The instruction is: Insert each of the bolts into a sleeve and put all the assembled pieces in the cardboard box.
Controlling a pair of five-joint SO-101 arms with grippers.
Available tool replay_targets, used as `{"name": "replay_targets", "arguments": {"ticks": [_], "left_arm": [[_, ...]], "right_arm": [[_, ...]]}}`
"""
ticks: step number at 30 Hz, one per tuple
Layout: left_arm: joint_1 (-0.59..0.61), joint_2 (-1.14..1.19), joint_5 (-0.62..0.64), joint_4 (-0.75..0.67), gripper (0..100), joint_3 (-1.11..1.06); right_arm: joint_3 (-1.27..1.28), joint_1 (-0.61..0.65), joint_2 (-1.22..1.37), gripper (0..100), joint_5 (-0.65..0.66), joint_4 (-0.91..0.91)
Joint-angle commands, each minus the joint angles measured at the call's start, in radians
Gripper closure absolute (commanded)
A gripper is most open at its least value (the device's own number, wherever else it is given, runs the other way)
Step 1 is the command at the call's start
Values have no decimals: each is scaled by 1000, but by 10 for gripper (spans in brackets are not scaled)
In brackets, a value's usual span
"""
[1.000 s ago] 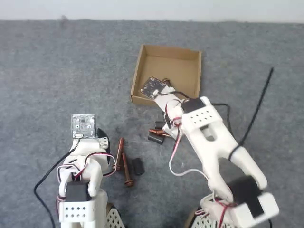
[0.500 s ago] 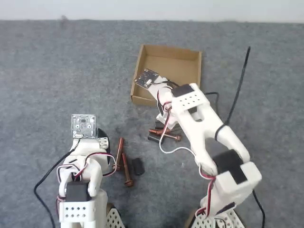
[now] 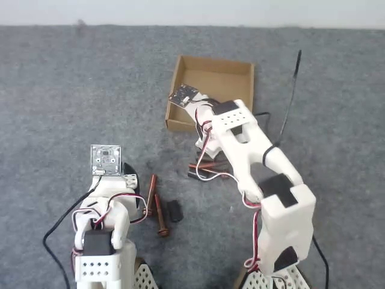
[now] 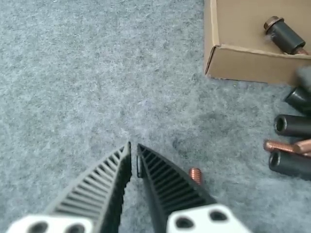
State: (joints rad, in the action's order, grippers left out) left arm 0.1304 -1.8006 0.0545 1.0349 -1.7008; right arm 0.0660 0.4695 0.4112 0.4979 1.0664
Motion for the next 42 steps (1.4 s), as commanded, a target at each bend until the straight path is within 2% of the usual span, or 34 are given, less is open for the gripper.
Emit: {"name": "replay_targets", "arguments": {"ticks": [1,14,18,23,26,35,39,42], "left_arm": [[2,-17,-12,0,981,16],[0,-17,-12,-2,981,16],[0,-17,-12,-2,981,16],[3,-17,-12,-2,981,16],[3,-17,-12,-3,981,16],[6,-17,-14,-6,981,16],[6,-18,-14,-34,981,16],[8,-18,-34,-52,981,15]], "right_arm": [[-66,8,45,892,6,-16],[-92,12,96,902,8,4],[-94,10,91,998,6,21],[-95,-4,39,983,3,74],[-95,-18,-50,983,-72,127],[-94,-142,-216,982,-232,321],[-92,-260,-220,982,-265,395],[-60,-361,-231,983,-338,386]]}}
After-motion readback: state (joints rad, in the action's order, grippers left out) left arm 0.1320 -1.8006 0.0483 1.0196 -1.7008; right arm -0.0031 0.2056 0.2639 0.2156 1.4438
